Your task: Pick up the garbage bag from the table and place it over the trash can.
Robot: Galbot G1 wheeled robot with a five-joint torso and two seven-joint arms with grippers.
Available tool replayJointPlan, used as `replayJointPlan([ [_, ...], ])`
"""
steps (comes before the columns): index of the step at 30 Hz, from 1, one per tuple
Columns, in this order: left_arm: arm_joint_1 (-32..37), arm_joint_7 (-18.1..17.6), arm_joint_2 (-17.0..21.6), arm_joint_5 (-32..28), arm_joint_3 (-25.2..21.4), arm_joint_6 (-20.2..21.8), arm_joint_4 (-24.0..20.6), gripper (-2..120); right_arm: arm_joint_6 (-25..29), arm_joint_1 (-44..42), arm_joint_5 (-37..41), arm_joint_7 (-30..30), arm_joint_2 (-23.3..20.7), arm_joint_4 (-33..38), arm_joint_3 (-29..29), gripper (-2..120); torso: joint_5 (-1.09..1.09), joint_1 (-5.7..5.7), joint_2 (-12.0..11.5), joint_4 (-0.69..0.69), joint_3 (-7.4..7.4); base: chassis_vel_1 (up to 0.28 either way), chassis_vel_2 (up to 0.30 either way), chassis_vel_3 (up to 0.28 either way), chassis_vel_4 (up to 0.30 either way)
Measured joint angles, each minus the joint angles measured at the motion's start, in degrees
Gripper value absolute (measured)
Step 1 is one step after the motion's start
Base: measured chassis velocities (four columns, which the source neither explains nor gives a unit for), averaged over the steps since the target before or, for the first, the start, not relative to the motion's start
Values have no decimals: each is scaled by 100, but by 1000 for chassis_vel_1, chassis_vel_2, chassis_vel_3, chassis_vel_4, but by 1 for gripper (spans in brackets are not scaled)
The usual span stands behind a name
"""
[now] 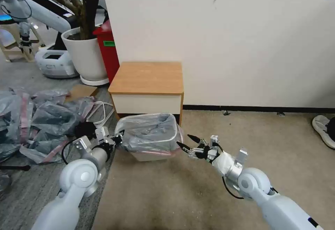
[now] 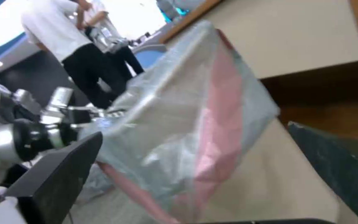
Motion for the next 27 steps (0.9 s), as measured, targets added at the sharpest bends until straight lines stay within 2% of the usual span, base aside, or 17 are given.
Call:
replayJointPlan([
  [6, 9, 5, -7, 23, 51, -1, -5, 6, -10, 65, -115, 33, -70, -287, 0, 109, 0, 0, 0, 0, 0, 0, 0, 0, 0],
  [12, -26, 9, -5, 49, 115, -3, -22, 6, -69, 77, -146, 33, -131, -393, -11, 99, 0, 0, 0, -1, 0, 0, 0, 0, 0],
  [15, -32, 17, 15, 83, 141, -3, -24, 6, -73, 112, -132, 30, -172, -383, -58, 88, 0, 0, 0, -1, 0, 0, 0, 0, 0],
  [16, -32, 17, 15, 83, 141, -3, -24, 6, -73, 112, -132, 30, -172, -383, -58, 88, 0, 0, 0, -1, 0, 0, 0, 0, 0],
  [20, -9, 84, 51, 185, 173, -7, -25, 6, -74, 190, -97, 15, -203, -368, -127, 70, 0, 0, 0, 0, 0, 0, 0, 0, 0],
  [21, -9, 84, 51, 185, 173, -7, -25, 6, -74, 190, -97, 15, -203, -368, -127, 70, 0, 0, 0, 0, 0, 0, 0, 0, 0],
  [25, 7, 133, 65, 235, 179, -12, -25, 6, -68, 210, -57, -31, -233, -361, -168, 52, 0, 0, 0, -1, 0, 0, 0, 0, 0],
  [26, 7, 133, 65, 235, 179, -12, -25, 6, -68, 210, -57, -31, -233, -361, -168, 52, 0, 0, 0, -1, 0, 0, 0, 0, 0],
  [27, 13, 139, 67, 246, 182, -13, -24, 6, -65, 213, -44, -57, -237, -361, -169, 46, 0, 0, 0, -1, 0, 0, 0, 0, 0],
])
